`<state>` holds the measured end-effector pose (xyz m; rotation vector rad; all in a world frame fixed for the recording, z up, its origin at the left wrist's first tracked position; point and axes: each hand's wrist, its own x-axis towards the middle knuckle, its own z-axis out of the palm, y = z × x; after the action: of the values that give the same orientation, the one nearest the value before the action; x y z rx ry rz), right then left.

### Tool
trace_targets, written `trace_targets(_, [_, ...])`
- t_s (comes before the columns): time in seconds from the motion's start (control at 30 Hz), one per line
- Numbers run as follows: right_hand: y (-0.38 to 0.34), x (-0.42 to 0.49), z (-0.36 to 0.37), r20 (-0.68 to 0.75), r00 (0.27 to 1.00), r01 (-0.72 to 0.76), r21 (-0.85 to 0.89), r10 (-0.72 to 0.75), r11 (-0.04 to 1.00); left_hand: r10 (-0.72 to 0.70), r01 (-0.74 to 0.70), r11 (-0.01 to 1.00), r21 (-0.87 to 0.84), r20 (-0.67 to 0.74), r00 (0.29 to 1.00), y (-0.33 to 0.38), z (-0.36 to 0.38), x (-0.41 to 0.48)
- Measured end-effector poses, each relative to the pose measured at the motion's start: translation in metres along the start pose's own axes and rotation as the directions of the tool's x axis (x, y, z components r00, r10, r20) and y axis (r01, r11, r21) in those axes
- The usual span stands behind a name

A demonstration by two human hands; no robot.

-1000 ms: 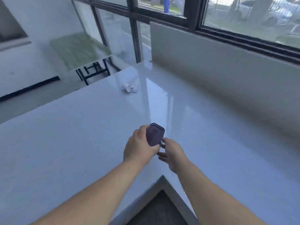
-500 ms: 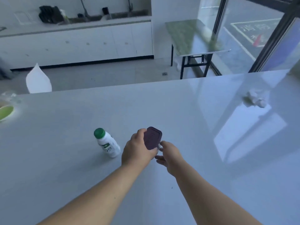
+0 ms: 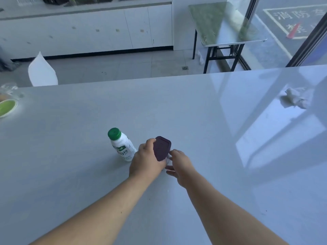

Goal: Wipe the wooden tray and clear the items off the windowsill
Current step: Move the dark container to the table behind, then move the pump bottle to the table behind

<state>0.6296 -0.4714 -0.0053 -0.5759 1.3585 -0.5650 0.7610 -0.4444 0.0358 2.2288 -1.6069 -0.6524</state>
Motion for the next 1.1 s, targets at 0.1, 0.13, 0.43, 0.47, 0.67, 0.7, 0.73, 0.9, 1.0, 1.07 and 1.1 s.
trace_targets(0.1, [-0.005,-0.016,-0.022,-0.044,0.996,0.071,-0.102,-0.076,0.992,0.066,-0.059,0.987,0.152,-0.038,0.997,0.020,0.001,-0.005])
trace_targets(0.13, [-0.006,-0.024,-0.037,-0.086,0.987,0.119,-0.188,-0.137,0.975,0.120,-0.107,0.974,0.199,-0.054,0.991,0.033,0.002,-0.007])
trace_targets(0.43, [0.021,-0.181,-0.321,-0.469,0.632,-0.010,-0.801,-0.617,0.598,0.512,-0.554,0.817,0.160,0.244,0.824,0.273,0.087,-0.093])
trace_targets(0.47, [0.034,-0.208,-0.360,-0.527,0.592,-0.062,-0.784,-0.609,0.618,0.557,-0.609,0.782,0.137,0.285,0.780,0.309,0.106,-0.119])
trace_targets(0.67, [0.168,-0.392,-0.557,-0.843,0.323,-0.279,-0.519,-0.430,0.808,0.778,-0.871,0.488,-0.060,0.483,0.403,0.498,0.227,-0.330])
trace_targets(0.7, [0.197,-0.424,-0.583,-0.881,0.276,-0.300,-0.458,-0.383,0.837,0.796,-0.894,0.438,-0.097,0.504,0.335,0.522,0.247,-0.373])
trace_targets(0.73, [0.227,-0.455,-0.606,-0.913,0.231,-0.314,-0.398,-0.337,0.862,0.807,-0.908,0.396,-0.136,0.524,0.274,0.545,0.266,-0.418])
trace_targets(0.9, [0.356,-0.575,-0.688,-0.990,0.080,-0.347,-0.135,-0.114,0.928,0.820,-0.932,0.226,-0.283,0.572,0.025,0.613,0.347,-0.607])
trace_targets(1.0, [0.411,-0.624,-0.724,-1.000,0.028,-0.348,-0.017,-0.008,0.937,0.790,-0.925,0.181,-0.335,0.609,-0.066,0.634,0.388,-0.690])
trace_targets(1.07, [0.441,-0.649,-0.750,-0.998,-0.003,-0.325,0.053,0.055,0.944,0.767,-0.917,0.167,-0.363,0.632,-0.111,0.647,0.416,-0.735])
trace_targets(1.1, [0.452,-0.658,-0.761,-0.996,-0.017,-0.302,0.084,0.083,0.950,0.761,-0.911,0.170,-0.375,0.637,-0.120,0.652,0.427,-0.752])
